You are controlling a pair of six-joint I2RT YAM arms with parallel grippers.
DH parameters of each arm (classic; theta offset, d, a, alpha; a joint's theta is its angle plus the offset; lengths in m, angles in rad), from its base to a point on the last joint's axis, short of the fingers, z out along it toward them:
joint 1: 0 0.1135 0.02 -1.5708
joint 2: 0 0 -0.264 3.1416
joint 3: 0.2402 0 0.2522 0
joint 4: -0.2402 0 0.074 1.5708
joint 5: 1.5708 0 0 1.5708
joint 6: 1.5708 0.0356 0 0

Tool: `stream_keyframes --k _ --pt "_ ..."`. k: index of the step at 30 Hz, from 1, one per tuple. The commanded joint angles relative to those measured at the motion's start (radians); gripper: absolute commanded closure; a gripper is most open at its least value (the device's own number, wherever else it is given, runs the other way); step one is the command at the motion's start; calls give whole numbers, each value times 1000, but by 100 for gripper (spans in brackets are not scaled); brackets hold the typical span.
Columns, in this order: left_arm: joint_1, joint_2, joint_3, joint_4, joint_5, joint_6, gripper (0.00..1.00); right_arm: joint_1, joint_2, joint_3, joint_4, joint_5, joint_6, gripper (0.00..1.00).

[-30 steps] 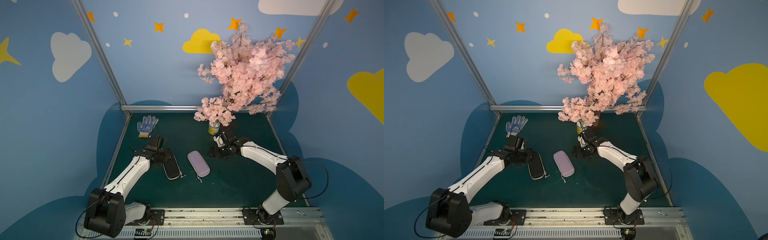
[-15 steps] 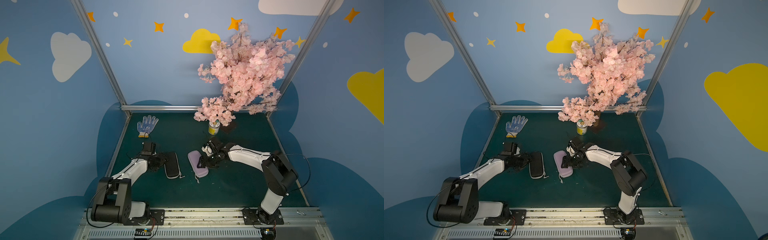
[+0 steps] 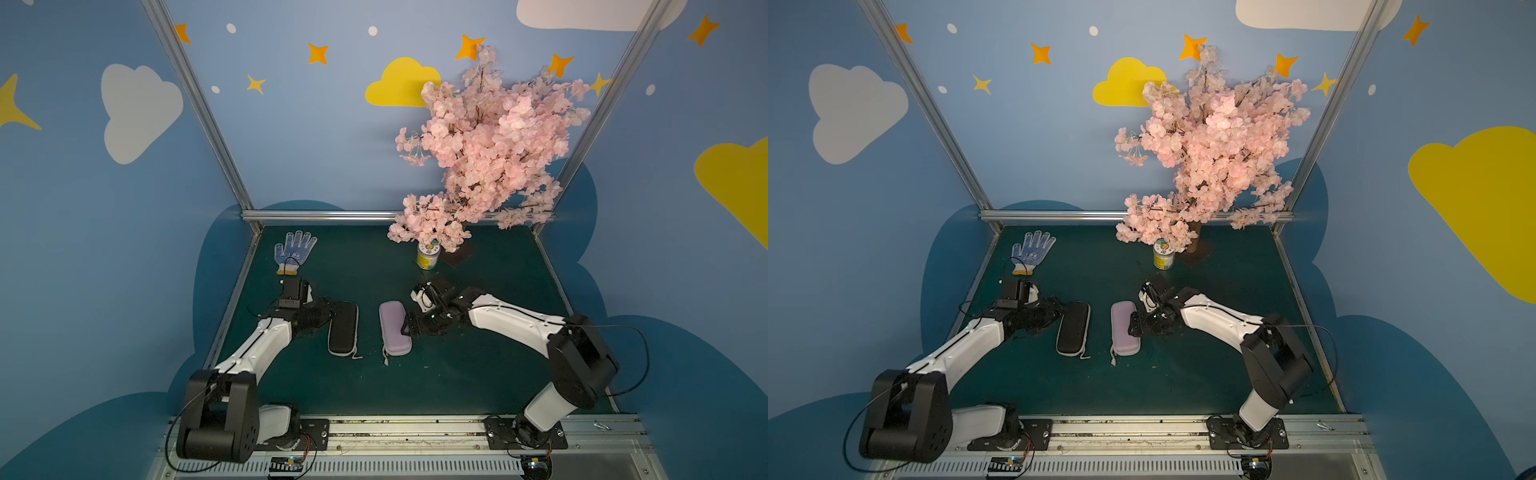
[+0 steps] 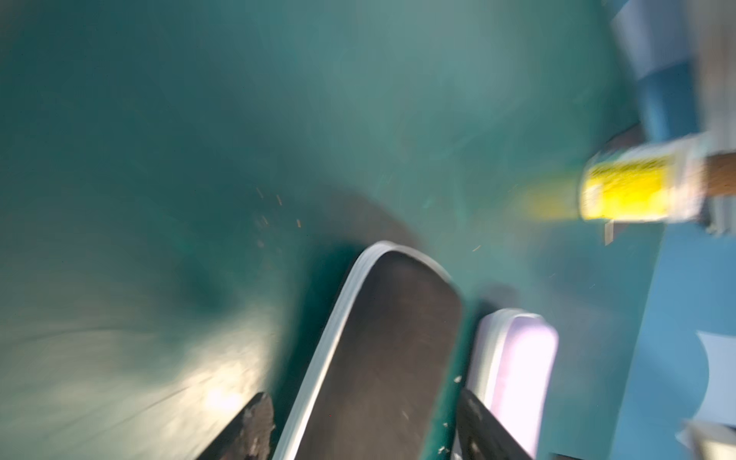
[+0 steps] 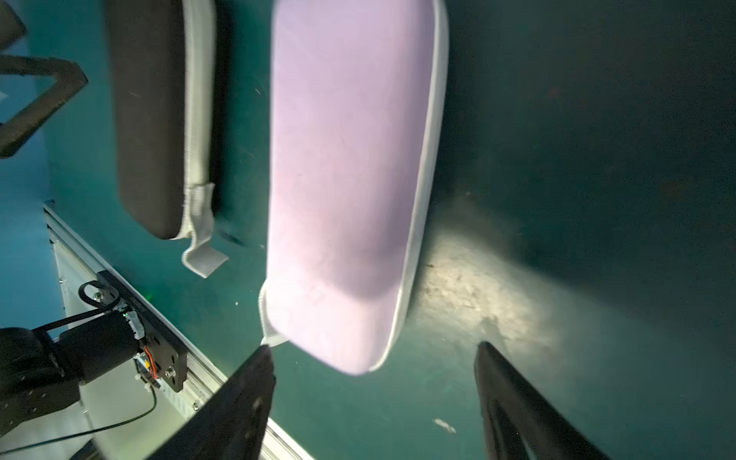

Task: Put umbrellas into zippered umbrella sleeves
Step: Adjust the umbrella sleeve at the center of the board, then reset both arms

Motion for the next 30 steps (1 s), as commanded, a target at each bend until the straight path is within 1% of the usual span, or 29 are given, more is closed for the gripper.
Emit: stream_keyframes --k 1,2,4,5,6,7,9,10,11,12,13,15,17,19,20,21,23,24,26,27,30 --pt "-56 -165 2 -19 -220 132 26 -56 -196 -68 19 243 -216 19" --pt "-102 -226 -29 39 -310 198 25 -80 -241 -103 65 313 -267 18" --pt "-211 -338 -109 210 -515 388 22 -141 -324 -202 226 471 -393 16" --pt "-251 -374 -149 304 -575 510 2 -180 -363 -247 329 555 -453 14" --pt "-266 -394 -181 384 -621 604 0 -231 -391 -281 414 615 -491 14" --pt "-267 -397 -202 429 -658 655 0 -282 -407 -300 472 640 -500 14" --pt "-258 -364 -261 565 -779 743 0 -400 -407 -330 571 693 -453 14" --pt "-245 -344 -286 620 -831 751 0 -441 -392 -341 603 700 -434 14" --pt "-221 -322 -311 671 -873 731 0 -478 -365 -352 639 708 -414 15" --pt "-187 -305 -330 694 -886 702 0 -508 -327 -354 654 713 -406 15" --pt "-154 -292 -352 721 -865 676 1 -526 -293 -352 660 712 -424 15" --pt "-79 -239 -435 892 -763 622 1 -558 -206 -358 683 695 -440 15" --pt "-28 -177 -458 962 -673 578 1 -575 -162 -376 697 652 -441 15" --pt "-6 -106 -467 1045 -597 606 1 -585 -149 -438 771 622 -447 16" --pt "8 -63 -470 1094 -553 617 0 -600 -144 -466 822 587 -441 16" --pt "22 -19 -473 1148 -510 614 0 -611 -138 -492 875 557 -435 16" --pt "64 63 -464 1212 -408 590 0 -634 -112 -500 894 494 -438 17" --pt "79 100 -445 1198 -363 589 0 -642 -91 -507 921 467 -442 17" --pt "85 186 -443 1269 -285 615 0 -644 -69 -515 959 441 -448 17" --pt "85 232 -445 1307 -255 630 0 -649 -76 -513 943 427 -450 17" --pt "85 376 -441 1460 -237 632 0 -652 -78 -542 984 399 -457 16"
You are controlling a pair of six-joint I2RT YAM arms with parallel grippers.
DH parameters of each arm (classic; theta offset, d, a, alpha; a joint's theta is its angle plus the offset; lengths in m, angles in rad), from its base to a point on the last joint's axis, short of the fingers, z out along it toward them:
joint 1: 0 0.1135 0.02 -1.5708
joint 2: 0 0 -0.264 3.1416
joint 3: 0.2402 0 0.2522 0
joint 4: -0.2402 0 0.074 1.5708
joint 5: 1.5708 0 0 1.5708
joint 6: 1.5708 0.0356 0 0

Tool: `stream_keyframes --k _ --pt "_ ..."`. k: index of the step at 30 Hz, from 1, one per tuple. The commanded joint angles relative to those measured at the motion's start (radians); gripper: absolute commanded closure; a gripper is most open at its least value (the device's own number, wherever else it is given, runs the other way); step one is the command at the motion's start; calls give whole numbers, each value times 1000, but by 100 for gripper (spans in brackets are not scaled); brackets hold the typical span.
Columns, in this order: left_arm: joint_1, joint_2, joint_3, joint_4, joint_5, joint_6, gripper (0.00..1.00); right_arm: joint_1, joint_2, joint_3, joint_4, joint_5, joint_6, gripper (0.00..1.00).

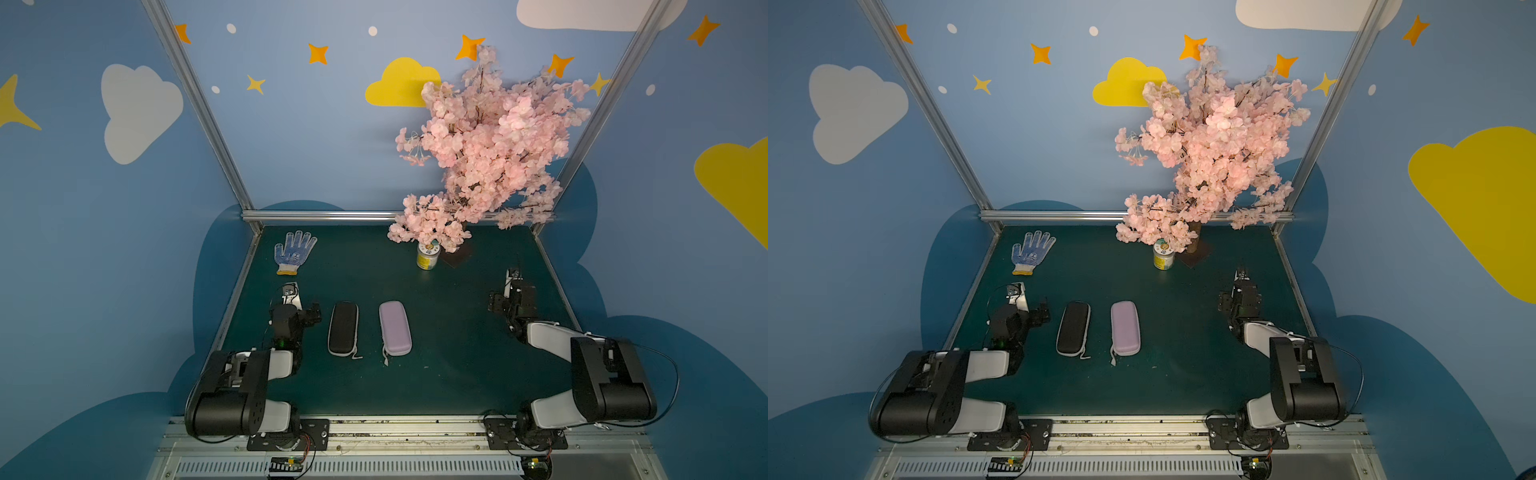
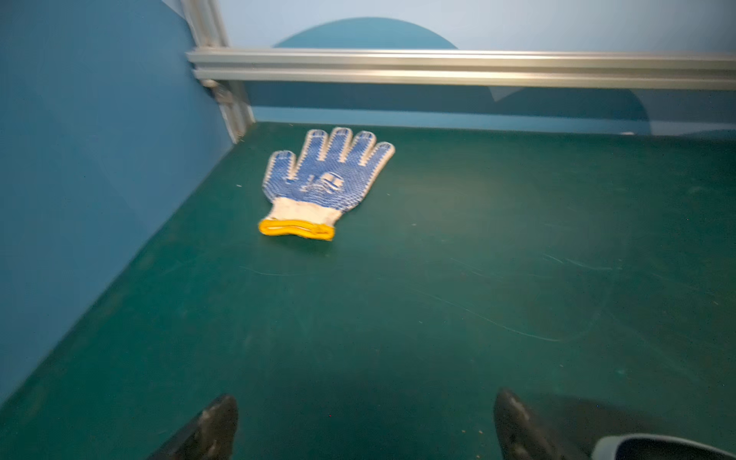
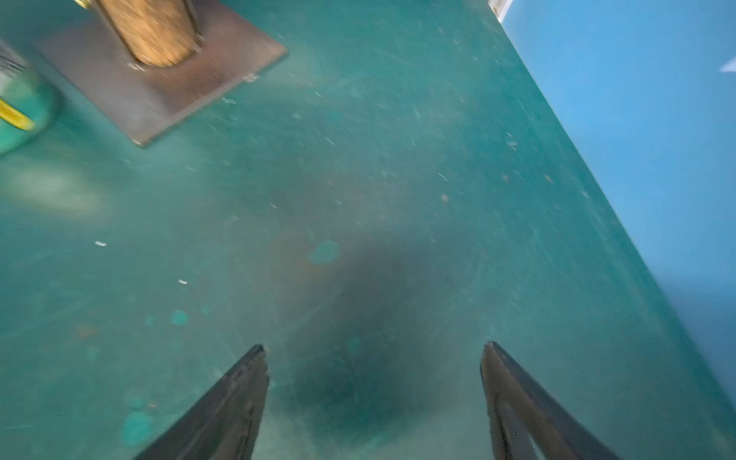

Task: Put umbrellas into zippered umbrella sleeves
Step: Reset both arms

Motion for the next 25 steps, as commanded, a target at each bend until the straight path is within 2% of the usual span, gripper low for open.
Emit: stream_keyframes --k 1,3,4,7,11,25 --pt "5 117 25 226 111 22 0 -12 4 -56 152 -99 -26 16" --pt "17 50 83 8 104 -6 0 -12 40 -114 335 -91 -7 15" --pt "31 35 129 -106 98 -23 0 -12 43 -118 354 -88 -10 15" --pt "27 63 112 -26 65 -35 0 -16 5 -64 168 -116 -31 15" --pt "9 48 147 -115 43 -9 0 -18 9 -71 194 -115 -28 15" --pt "-22 52 154 -123 -4 12 0 -18 6 -72 192 -119 -29 15"
